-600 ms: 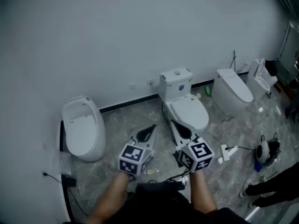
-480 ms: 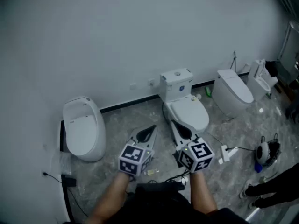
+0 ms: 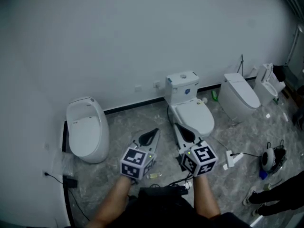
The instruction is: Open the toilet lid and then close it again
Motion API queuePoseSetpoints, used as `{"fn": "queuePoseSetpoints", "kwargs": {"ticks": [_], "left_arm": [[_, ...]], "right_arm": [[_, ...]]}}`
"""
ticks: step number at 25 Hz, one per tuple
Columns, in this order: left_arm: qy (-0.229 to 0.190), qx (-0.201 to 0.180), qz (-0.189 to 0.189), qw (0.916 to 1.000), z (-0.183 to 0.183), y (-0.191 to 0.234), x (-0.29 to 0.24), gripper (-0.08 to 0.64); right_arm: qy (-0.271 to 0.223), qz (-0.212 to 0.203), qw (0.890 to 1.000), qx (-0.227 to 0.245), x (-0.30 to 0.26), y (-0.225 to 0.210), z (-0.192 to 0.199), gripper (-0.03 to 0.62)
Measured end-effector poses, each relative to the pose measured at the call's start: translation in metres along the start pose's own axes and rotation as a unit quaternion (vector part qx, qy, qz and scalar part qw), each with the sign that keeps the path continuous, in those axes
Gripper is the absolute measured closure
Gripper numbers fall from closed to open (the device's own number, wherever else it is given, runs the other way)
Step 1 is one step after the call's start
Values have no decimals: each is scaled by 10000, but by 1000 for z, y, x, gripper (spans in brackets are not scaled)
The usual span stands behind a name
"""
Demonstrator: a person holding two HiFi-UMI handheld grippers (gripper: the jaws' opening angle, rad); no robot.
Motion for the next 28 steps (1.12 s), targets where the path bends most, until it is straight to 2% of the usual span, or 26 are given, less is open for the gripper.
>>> {"fn": "queuePoseSetpoints", "kwargs": {"ticks": [7,14,20,28], "left_arm": [[-3,70,-361,9993,4,5,14,552],[67,202,-1122,9935,16,9,51,552],[164,420,-1938,9800,32,19,97,552],[210,651,-2910,9543,47,27,165,551]], "right_arm": [[74,-295,9995,30,-4,5,1,583],[228,-1050,9942,74,-17,32,11,583],[405,-1835,9822,74,-37,73,23,583],[587,-2840,9569,161,-52,139,34,583]]}}
Point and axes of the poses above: the fingertips, and each gripper's own axes: x backward along the fingers, y to its left, z out of its underside, the point moved 7 cm from there along x, backward along the fingers, and after that the axes turned 9 degrees about z, right-handed, at the moved point
